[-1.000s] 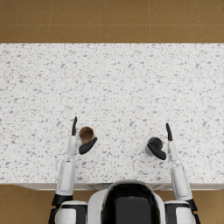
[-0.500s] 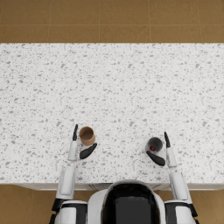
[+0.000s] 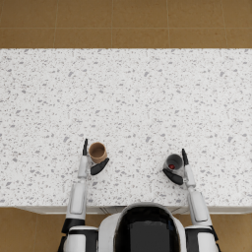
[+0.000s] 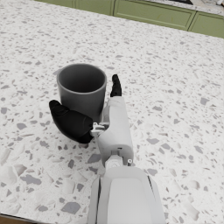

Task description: Pick up two cups and pour the berry on the right into the cup on the left

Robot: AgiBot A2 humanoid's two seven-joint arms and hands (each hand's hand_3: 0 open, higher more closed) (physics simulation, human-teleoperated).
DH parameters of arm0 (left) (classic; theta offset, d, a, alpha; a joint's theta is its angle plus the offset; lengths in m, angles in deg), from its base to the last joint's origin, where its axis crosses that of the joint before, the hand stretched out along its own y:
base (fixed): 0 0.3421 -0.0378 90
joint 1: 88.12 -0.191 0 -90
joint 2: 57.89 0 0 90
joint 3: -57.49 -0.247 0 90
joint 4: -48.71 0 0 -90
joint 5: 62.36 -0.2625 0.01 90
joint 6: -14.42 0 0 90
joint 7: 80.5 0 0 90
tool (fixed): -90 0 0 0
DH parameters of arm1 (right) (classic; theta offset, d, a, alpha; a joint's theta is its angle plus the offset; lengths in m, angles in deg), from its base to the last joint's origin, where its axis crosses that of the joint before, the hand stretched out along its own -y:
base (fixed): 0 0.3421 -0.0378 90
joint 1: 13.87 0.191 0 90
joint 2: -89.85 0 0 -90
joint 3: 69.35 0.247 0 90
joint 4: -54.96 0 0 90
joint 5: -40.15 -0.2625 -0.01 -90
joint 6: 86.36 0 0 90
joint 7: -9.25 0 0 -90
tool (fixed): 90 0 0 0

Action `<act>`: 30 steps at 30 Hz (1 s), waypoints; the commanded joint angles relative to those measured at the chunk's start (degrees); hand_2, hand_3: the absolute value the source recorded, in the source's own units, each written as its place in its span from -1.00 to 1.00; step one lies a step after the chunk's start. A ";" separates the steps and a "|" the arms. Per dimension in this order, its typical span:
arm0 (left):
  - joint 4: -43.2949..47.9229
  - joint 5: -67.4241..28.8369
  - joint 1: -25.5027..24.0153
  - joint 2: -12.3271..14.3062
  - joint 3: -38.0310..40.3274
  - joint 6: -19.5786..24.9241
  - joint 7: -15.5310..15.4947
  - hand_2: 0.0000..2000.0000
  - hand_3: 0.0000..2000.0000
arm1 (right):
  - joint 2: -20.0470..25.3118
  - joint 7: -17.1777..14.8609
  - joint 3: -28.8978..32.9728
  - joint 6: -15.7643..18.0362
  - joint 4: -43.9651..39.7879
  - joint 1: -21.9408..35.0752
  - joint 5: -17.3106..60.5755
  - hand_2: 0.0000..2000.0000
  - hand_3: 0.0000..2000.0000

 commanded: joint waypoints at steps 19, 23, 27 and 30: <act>-3.44 -0.02 3.60 2.48 -1.83 1.01 -0.25 1.00 0.28 | 2.13 -0.32 -1.49 6.90 1.99 3.03 0.04 1.00 0.28; 4.82 -0.01 4.68 3.41 -4.47 1.47 -0.23 1.00 0.28 | 4.47 -0.16 -1.78 6.67 6.02 7.46 0.03 1.00 0.28; 5.26 0.00 8.93 5.91 -6.49 1.80 -0.19 1.00 0.28 | 8.93 -0.11 -0.78 5.68 5.35 17.68 0.02 1.00 0.28; 3.01 0.00 12.36 7.53 -7.25 1.88 -0.20 1.00 0.28 | 10.78 0.01 -1.50 5.12 1.28 22.78 0.00 1.00 0.28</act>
